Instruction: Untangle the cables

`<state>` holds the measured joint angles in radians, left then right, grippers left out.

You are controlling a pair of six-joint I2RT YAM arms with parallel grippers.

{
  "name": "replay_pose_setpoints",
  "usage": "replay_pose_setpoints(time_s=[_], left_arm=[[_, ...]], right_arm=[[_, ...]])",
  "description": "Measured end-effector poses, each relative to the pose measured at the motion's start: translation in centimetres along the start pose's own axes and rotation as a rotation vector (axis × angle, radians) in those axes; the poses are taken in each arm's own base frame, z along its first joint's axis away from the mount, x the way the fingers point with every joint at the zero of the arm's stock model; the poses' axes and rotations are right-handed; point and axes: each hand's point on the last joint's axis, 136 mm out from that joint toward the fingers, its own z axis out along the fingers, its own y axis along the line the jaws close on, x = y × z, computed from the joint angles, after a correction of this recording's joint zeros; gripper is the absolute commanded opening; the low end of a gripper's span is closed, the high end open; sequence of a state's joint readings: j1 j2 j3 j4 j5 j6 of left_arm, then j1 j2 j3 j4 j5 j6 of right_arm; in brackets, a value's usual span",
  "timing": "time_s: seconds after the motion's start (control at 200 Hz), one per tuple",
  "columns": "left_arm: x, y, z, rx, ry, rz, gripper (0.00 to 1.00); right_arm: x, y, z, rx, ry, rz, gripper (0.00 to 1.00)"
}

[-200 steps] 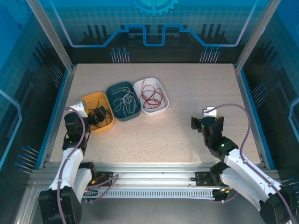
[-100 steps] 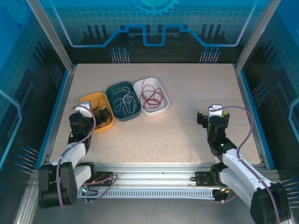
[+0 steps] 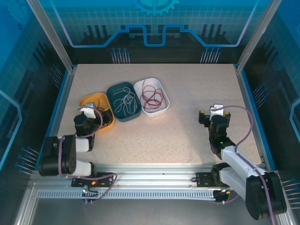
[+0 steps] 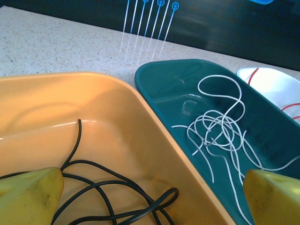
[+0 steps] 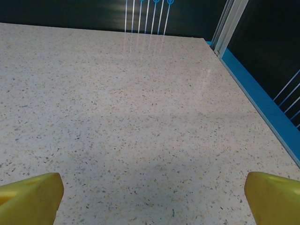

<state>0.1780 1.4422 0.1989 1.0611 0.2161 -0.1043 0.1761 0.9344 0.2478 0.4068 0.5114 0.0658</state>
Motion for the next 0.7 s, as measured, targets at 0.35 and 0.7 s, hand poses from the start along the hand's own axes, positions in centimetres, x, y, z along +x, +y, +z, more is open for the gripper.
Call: replay_pose_setpoints(time_s=[0.35,0.7], left_arm=[[-0.7,-0.8,0.9,0.052,-0.072,0.032,0.99],[-0.9,-1.4,3.8,-0.011,0.000,0.058,0.99]], right_arm=[[0.8,0.3,1.4,-0.024,-0.001,0.015,1.00],[0.2,1.0,1.9,-0.050,-0.049,0.028,1.00]])
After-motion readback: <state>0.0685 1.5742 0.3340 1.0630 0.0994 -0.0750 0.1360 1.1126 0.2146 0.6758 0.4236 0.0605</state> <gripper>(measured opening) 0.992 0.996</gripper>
